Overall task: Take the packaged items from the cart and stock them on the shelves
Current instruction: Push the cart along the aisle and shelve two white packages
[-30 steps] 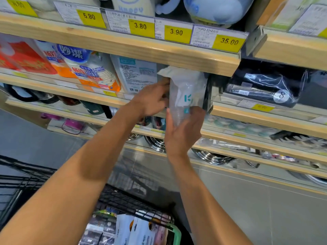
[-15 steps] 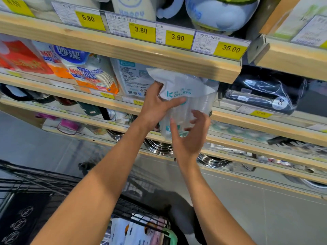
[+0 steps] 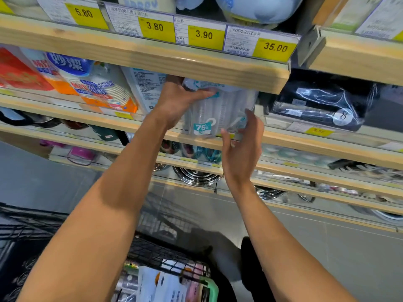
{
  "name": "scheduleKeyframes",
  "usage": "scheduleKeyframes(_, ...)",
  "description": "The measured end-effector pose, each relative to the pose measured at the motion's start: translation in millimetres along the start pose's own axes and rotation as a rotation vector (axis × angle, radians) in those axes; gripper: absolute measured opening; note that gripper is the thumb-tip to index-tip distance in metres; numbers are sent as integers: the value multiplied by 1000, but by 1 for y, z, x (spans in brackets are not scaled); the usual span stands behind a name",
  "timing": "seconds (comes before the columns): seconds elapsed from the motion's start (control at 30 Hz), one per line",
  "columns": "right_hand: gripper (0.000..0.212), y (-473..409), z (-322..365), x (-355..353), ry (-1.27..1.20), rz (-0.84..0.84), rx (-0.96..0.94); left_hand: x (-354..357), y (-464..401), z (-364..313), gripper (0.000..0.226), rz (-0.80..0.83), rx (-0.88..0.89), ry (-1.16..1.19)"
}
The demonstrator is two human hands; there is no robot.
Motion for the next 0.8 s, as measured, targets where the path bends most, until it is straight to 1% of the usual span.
scheduleKeyframes(0.07, 53, -8, 4, -2, 13, -17, -20, 3, 0, -8, 34, 16, 73, -131)
scheduleKeyframes(0.13, 51, -10, 9, 0, 40, -1, -37, 5, 4, -18, 36, -39, 183, -341)
scheduleKeyframes(0.17, 51, -9, 10, 3, 59, 11, -37, 4, 6, -21, 39, -106, 238, -469)
scheduleKeyframes(0.23, 53, -7, 12, 8, 97, 44, -16, 1, 14, -19, 60, -277, 284, -767)
scheduleKeyframes(0.27, 53, -6, 14, 10, 114, 54, -7, -2, 19, -15, 71, -349, 280, -867)
scheduleKeyframes(0.3, 53, -5, 16, 12, 129, 56, -9, -4, 23, -10, 76, -403, 267, -886)
scheduleKeyframes(0.33, 52, -5, 20, 12, 145, 54, -22, -6, 28, -6, 76, -434, 255, -850)
scheduleKeyframes(0.4, 52, -4, 25, 13, 173, 50, -57, -5, 37, 3, 67, -442, 233, -776)
scheduleKeyframes(0.5, 53, -8, 27, 15, 201, 86, -67, 0, 38, 9, 49, -375, 199, -754)
scheduleKeyframes(0.57, 55, -13, 27, 18, 200, 133, -35, -1, 32, 12, 45, -297, 155, -719)
scheduleKeyframes(0.67, 63, -18, 30, 21, 172, 191, 24, -6, 28, 16, 38, -204, 41, -499)
scheduleKeyframes(0.7, 66, -18, 31, 20, 176, 202, 35, -7, 30, 17, 39, -191, 21, -446)
scheduleKeyframes(0.8, 67, -12, 30, 15, 219, 207, 62, -6, 41, 20, 43, -208, 25, -435)
Point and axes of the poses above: each hand's wrist, its own y-axis away from the middle knuckle, its own x-axis out of the palm, z = x × y, the point moved 5 cm from there along -y, towards the middle knuckle, and after that the axes turned 2 degrees about -x, right-handed, at the moved point
